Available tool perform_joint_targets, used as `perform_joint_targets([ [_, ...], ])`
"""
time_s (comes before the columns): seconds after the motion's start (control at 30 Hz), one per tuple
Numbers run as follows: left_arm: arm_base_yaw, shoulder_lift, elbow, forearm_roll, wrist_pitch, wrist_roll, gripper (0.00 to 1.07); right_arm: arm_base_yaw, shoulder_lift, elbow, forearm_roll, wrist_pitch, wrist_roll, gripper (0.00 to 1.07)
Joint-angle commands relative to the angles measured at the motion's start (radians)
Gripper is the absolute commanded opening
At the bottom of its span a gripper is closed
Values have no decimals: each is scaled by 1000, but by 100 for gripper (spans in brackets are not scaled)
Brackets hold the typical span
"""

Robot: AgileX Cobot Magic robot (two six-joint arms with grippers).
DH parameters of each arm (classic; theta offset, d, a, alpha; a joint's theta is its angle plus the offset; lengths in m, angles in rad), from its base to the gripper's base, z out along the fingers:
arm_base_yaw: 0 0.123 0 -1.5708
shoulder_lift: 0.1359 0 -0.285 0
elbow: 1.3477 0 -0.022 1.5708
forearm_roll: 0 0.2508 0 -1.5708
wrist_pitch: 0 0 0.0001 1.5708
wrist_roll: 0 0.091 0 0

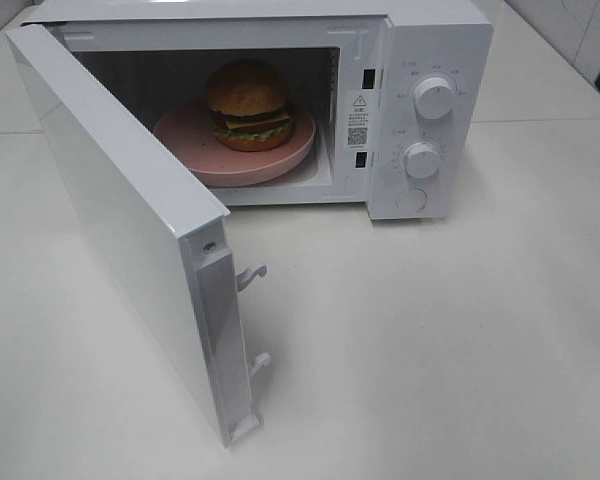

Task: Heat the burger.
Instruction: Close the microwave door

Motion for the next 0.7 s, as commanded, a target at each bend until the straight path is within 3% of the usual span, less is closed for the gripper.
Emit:
perform_joint_targets([
  [0.03,-5,-20,3,-10,-9,-1,0,-2,-151,154,-10,27,11,71],
  [0.07,-5,-20,3,-10,-9,-1,0,-2,-151,154,-10,27,11,71],
  [0.13,-5,-20,3,-10,-9,-1,0,-2,-266,262,-11,24,11,71],
  [0.17,-5,-20,3,-10,-9,-1,0,-2,-266,262,-11,24,11,71],
  [0.4,-5,-20,3,-9,-9,-1,0,-2,-571,514,-12,5,-12,71],
  [0.6,-5,-20,3,-9,-9,-1,0,-2,-789,634,-12,-75,-46,71],
  [0.7,-5,-20,3,-9,-9,-1,0,-2,-864,632,-10,-106,-46,71],
])
